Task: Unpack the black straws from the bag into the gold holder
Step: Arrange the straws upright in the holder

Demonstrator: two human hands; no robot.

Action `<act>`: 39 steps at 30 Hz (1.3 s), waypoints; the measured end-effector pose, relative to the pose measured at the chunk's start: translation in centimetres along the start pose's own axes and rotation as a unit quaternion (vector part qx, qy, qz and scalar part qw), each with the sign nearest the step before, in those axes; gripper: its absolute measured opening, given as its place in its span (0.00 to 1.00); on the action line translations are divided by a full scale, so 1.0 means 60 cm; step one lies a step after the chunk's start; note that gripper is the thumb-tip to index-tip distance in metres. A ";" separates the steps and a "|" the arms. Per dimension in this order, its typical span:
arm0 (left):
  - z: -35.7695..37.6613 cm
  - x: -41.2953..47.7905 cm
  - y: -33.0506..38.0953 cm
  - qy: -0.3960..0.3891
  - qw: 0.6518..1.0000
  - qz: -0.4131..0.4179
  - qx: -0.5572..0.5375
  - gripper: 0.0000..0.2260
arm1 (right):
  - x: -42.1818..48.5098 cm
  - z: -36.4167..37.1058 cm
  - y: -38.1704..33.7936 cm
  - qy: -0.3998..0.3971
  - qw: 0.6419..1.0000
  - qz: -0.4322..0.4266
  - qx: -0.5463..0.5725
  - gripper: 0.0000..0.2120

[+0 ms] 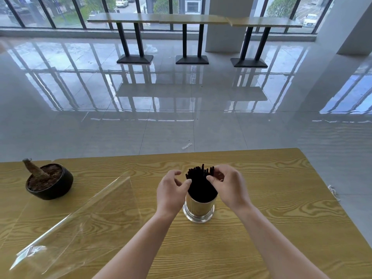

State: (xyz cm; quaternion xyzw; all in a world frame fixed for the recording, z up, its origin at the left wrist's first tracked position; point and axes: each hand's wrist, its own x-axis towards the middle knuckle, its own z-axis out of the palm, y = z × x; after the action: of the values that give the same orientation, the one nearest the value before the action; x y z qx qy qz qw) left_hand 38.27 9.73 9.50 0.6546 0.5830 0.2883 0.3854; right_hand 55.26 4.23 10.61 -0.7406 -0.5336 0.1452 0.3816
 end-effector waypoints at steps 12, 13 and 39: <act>0.035 0.029 0.013 -0.016 0.997 0.056 0.051 0.05 | 0.002 0.023 0.013 0.021 0.999 0.034 -0.017 0.10; 0.036 0.030 0.012 -0.023 0.996 0.063 0.059 0.05 | 0.000 0.022 0.013 0.033 0.999 0.030 -0.008 0.13; 0.033 0.029 -0.011 -0.032 0.980 0.111 0.165 0.07 | 0.029 0.027 0.020 -0.046 0.995 0.028 -0.083 0.18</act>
State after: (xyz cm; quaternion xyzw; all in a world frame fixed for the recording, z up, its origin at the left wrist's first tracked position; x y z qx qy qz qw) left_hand 39.85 11.11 7.76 0.7784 0.5338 0.2082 0.2566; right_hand 55.73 6.28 8.96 -0.7769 -0.5399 0.1446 0.2900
